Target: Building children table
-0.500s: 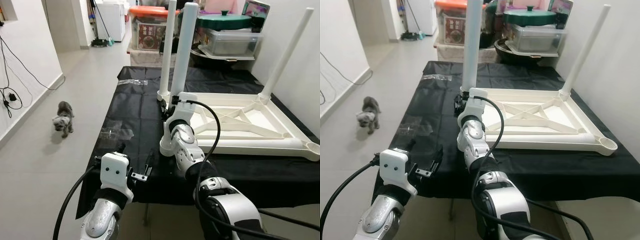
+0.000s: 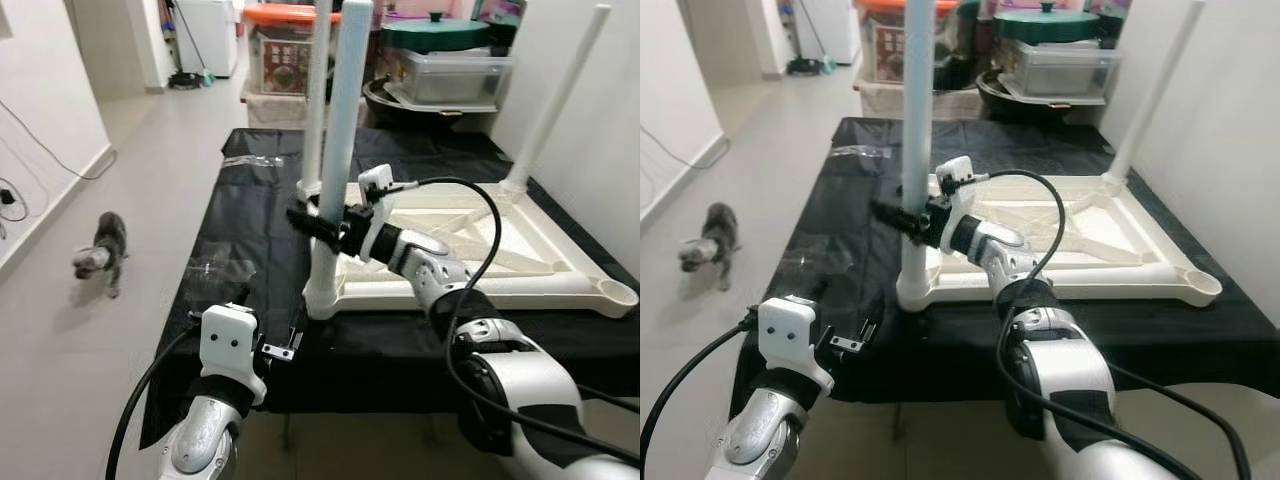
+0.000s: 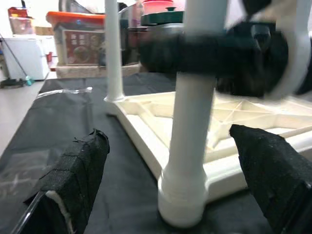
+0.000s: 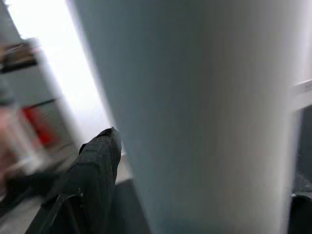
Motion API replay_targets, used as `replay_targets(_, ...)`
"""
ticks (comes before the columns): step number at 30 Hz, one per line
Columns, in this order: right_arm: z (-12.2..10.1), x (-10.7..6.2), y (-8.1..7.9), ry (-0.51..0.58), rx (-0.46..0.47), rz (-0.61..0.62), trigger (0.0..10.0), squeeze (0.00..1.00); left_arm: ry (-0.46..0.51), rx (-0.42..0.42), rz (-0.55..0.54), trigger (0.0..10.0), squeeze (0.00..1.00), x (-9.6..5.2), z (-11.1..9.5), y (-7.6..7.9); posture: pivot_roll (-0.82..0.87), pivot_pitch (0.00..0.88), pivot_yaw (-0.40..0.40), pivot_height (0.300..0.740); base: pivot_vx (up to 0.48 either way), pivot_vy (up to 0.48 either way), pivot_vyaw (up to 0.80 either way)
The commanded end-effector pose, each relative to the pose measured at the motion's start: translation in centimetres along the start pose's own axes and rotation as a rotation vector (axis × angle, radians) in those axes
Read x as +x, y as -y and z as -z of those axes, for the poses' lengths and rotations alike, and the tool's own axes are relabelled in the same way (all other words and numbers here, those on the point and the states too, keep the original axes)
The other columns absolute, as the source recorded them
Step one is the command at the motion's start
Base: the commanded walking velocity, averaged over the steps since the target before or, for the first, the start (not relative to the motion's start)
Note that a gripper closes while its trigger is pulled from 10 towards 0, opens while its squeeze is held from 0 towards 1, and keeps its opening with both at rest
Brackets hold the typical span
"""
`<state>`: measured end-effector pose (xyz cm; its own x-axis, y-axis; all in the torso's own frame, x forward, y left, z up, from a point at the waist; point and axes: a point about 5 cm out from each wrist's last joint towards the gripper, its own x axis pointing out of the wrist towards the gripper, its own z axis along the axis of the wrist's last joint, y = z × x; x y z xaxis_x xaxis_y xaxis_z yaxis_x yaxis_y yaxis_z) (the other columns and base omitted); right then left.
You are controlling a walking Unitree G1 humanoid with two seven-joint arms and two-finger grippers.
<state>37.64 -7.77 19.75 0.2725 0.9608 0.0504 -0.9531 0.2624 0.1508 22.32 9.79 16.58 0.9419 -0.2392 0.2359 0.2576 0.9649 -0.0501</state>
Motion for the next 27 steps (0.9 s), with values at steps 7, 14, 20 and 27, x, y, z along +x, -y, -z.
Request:
replay_targets(7, 2.9, 0.8, -0.6, -0.128, -0.002, -0.013, 0.0, 0.00, -0.008, 0.018, -0.004, 10.0, 0.00, 0.0, 0.2, -0.2, 0.03, 0.000, -0.061, 0.740, 0.000, 0.000, 0.00)
replay_targets(14, 3.3, 0.6, 0.8, -0.108, -0.064, 0.314, 0.0, 0.00, -0.014, 0.016, -0.003, 10.0, 0.00, -0.1, 0.3, -0.2, 0.03, 0.000, -0.060, 0.740, 0.000, 0.000, 0.00)
replay_targets(20, 3.5, -5.4, 4.5, -0.004, -0.015, 1.312, 0.0, 0.00, -0.029, 0.011, -0.002, 10.0, 0.00, -0.4, 0.7, -0.2, 0.02, 0.000, -0.050, 0.740, 0.000, 0.000, 0.00)
replay_targets(27, 5.0, -6.6, 4.2, 0.047, 0.125, 1.571, 0.0, 0.00, -0.024, 0.008, 0.004, 10.0, 0.00, -0.3, 0.6, 0.0, 0.02, 0.000, -0.050, 0.740, 0.000, 0.000, 0.00)
